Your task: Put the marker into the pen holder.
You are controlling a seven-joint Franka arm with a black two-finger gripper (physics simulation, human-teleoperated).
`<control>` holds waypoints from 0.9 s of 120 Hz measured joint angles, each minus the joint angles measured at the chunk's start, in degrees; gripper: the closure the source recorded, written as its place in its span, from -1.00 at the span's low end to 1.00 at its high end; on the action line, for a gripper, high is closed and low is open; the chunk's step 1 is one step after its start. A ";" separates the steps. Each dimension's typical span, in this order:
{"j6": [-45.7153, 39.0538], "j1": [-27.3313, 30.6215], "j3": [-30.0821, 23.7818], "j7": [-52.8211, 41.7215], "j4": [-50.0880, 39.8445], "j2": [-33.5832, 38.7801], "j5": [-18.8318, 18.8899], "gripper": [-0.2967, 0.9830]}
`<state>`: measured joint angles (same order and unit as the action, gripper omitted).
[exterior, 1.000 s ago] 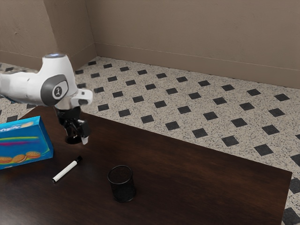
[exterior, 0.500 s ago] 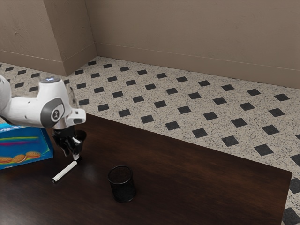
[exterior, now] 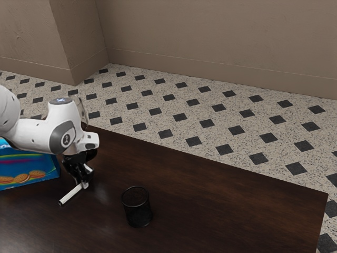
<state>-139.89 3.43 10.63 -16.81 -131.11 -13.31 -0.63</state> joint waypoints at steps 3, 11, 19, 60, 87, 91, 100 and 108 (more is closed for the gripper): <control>-0.06 0.00 0.00 -0.01 0.02 -0.06 -0.01 0.37; -0.20 0.02 0.00 -0.02 0.09 -0.37 -0.03 0.47; -0.30 -0.05 0.01 0.05 0.12 -0.47 0.13 0.52; -0.27 -9.04 -0.84 1.25 -0.30 15.92 0.84 0.68; -2.47 -16.72 -5.49 2.64 0.11 21.20 -1.17 0.69; -3.40 -17.17 -5.62 2.85 0.11 20.98 -1.63 0.69; -5.70 -17.81 -5.74 3.24 0.07 20.09 -2.66 0.69; -7.88 -17.96 -5.80 3.51 -0.01 18.53 -3.44 0.69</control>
<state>-147.78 -14.54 4.84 -13.30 -131.11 5.22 -4.07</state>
